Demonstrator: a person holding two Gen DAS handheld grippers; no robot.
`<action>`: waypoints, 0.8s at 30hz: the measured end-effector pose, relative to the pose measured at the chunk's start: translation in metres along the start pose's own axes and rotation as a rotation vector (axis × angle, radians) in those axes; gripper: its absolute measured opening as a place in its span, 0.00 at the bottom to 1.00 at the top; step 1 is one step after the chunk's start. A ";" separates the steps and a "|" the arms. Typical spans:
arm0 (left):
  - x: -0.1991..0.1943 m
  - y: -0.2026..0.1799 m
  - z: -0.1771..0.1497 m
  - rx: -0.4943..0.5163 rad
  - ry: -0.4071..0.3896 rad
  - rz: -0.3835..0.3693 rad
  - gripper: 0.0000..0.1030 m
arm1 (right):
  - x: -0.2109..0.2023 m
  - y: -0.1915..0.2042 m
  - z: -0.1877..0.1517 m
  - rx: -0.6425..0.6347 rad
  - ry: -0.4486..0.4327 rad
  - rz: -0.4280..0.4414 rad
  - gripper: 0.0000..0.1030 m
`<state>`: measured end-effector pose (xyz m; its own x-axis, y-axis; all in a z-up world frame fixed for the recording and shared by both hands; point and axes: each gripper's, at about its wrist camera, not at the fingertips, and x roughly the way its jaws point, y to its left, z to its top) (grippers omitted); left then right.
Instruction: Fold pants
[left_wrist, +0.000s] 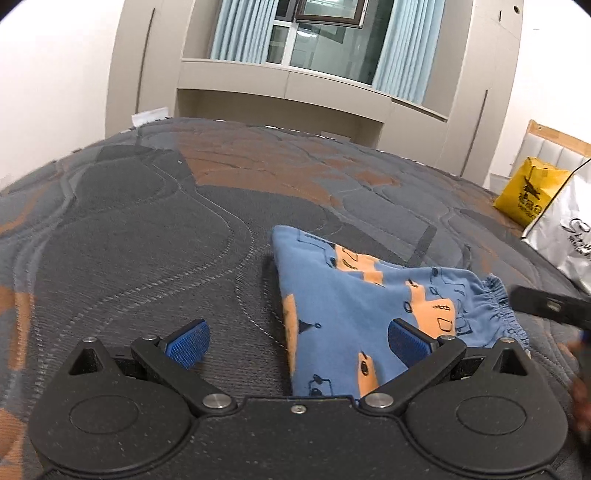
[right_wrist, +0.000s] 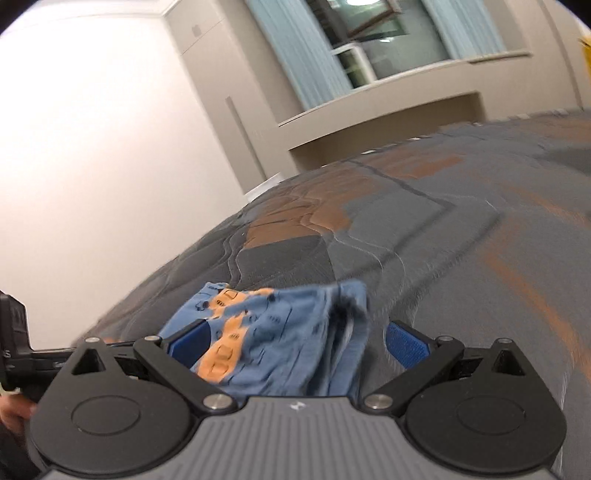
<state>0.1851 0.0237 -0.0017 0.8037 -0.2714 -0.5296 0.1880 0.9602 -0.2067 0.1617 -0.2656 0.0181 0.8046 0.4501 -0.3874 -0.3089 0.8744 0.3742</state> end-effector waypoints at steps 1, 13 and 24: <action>0.002 0.001 -0.002 -0.004 0.006 -0.018 1.00 | 0.009 -0.001 0.005 -0.037 0.014 -0.018 1.00; 0.009 0.004 -0.013 -0.040 0.014 -0.130 1.00 | 0.043 -0.040 0.005 0.172 0.108 0.054 1.00; 0.006 0.000 -0.010 -0.057 0.044 -0.132 0.90 | 0.034 -0.046 -0.001 0.264 0.079 0.144 0.78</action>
<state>0.1845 0.0216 -0.0135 0.7484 -0.3992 -0.5296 0.2574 0.9108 -0.3227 0.2030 -0.2903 -0.0138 0.7172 0.5877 -0.3746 -0.2666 0.7280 0.6316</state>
